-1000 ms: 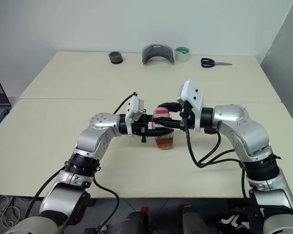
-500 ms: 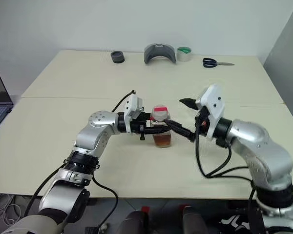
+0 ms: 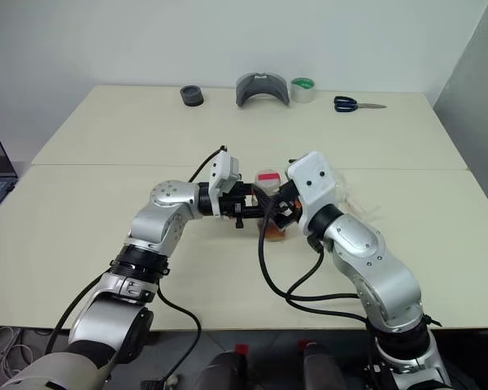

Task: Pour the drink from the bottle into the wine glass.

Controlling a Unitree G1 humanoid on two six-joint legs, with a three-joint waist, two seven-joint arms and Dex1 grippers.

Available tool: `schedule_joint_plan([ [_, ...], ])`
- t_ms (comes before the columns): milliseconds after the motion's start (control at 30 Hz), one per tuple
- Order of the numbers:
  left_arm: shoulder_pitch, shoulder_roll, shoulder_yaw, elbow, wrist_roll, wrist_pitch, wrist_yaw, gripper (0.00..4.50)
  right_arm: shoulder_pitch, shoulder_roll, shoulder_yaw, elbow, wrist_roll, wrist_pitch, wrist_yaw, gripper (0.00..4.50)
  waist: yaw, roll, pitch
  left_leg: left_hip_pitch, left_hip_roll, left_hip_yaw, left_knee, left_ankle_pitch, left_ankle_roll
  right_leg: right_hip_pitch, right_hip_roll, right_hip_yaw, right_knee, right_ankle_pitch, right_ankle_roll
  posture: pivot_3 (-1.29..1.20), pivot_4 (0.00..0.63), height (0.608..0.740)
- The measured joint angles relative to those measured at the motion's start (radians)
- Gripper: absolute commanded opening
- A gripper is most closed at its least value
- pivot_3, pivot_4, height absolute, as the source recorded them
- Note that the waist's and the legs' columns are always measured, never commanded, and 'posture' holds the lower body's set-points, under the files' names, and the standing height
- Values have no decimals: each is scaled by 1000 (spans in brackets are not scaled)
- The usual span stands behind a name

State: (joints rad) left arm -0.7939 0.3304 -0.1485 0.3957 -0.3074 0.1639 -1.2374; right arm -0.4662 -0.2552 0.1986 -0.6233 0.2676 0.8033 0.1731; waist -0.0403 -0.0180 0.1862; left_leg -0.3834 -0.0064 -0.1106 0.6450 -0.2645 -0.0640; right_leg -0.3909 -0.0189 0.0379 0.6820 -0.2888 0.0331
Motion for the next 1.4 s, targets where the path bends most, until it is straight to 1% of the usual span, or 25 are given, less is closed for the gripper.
schedule_joint_plan([
  [67,0,0,0,0,0,0,2,1778,-10,14,0,16,-4,-1,0,4500,0,0,0,0,0,0,0,0,0,0,0,0,0,0,0,0,150,740],
  [133,0,0,0,0,0,0,2,1778,-19,26,-1,22,-9,-1,-1,4120,0,0,0,0,0,0,0,0,0,0,0,0,0,0,0,0,150,740],
  [200,0,0,0,0,0,0,5,1778,-20,34,3,22,-7,2,5,3608,0,0,0,0,0,0,0,0,0,0,0,0,0,0,0,0,150,740],
  [367,0,-1,0,0,3,-1,8,1778,-19,38,18,20,2,6,29,1913,-1,0,0,0,0,0,0,0,0,0,0,0,0,0,0,0,150,740],
  [400,0,-1,0,0,3,-4,8,1777,-20,37,18,19,1,6,31,1881,-1,0,0,0,0,0,0,0,0,0,0,0,0,0,0,0,150,740],
  [500,2,-1,0,0,7,-15,8,1776,-22,28,17,18,1,5,46,1881,0,0,0,0,0,0,0,0,0,0,0,0,0,0,0,0,150,740],
  [567,2,0,0,0,8,-22,4,1776,-39,-10,15,29,16,-6,100,1881,0,0,0,0,0,0,0,0,0,0,0,0,0,0,0,0,150,740],
  [600,2,2,0,0,8,-24,0,1775,-54,-49,8,46,33,-20,155,1881,0,0,0,0,0,0,1,0,0,0,0,0,0,0,0,0,150,740],
  [667,2,1,-8,-1,8,-39,-23,1772,-101,-169,-7,106,88,-78,339,1881,-1,0,0,0,-1,0,1,0,0,1,0,-1,-1,0,1,0,150,740],
  [733,1,0,-18,-4,9,-45,-42,1771,-161,-257,-14,206,130,-143,524,1881,-1,0,0,1,-1,1,0,0,1,1,0,-1,-1,0,1,0,150,740],
  [800,1,0,-22,-3,16,-44,-45,1771,-207,-282,-18,294,153,-175,629,1881,-3,0,0,1,0,0,0,0,1,1,1,-1,-1,0,1,0,150,740],
  [900,0,-1,-22,3,29,-38,-40,1766,-244,-286,-17,378,166,-189,702,1881,-9,0,0,1,0,0,0,0,1,1,1,-1,0,0,0,0,150,740],
  [967,0,-1,-22,3,34,-35,-36,1765,-245,-285,-15,388,164,-197,700,1881,-10,0,0,0,0,0,0,0,1,1,0,-1,0,0,0,0,150,740],
  [1033,0,-1,-22,2,35,-31,-29,1764,-221,-270,-24,368,157,-204,660,2623,-9,0,0,0,0,0,0,0,1,1,-1,0,-1,0,0,0,150,740],
  [1067,0,-1,-21,2,35,-27,-27,1761,-206,-264,-26,353,145,-200,631,2877,-9,0,0,0,-1,0,0,0,1,1,-1,0,-1,0,0,0,150,740],
  [1100,1,0,-20,2,36,-21,-17,1754,-182,-258,-42,335,140,-188,590,3279,-8,0,0,-1,-1,0,0,0,1,0,-1,0,-1,0,0,0,150,740],
  [1167,1,9,-12,2,36,-18,-8,1741,-145,-241,-71,275,140,-140,510,3914,-6,0,0,-2,-1,0,1,0,1,-1,-2,0,0,0,0,0,150,740],
  [1300,1,13,-11,3,36,-19,-9,1741,-77,-246,-158,100,197,10,407,3939,0,0,0,-2,-1,-1,0,0,1,-1,-1,0,-1,0,0,0,150,740],
  [1333,1,14,-10,4,35,-19,-12,1741,-40,-249,-177,41,207,44,377,3939,2,0,0,-2,0,-1,0,0,1,-1,-1,-1,-1,0,0,0,150,740],
  [1400,0,17,-7,10,35,-19,-14,1741,17,-246,-171,-46,223,87,342,3939,2,0,0,-1,0,0,0,0,1,-1,-1,0,0,0,0,0,150,740],
])
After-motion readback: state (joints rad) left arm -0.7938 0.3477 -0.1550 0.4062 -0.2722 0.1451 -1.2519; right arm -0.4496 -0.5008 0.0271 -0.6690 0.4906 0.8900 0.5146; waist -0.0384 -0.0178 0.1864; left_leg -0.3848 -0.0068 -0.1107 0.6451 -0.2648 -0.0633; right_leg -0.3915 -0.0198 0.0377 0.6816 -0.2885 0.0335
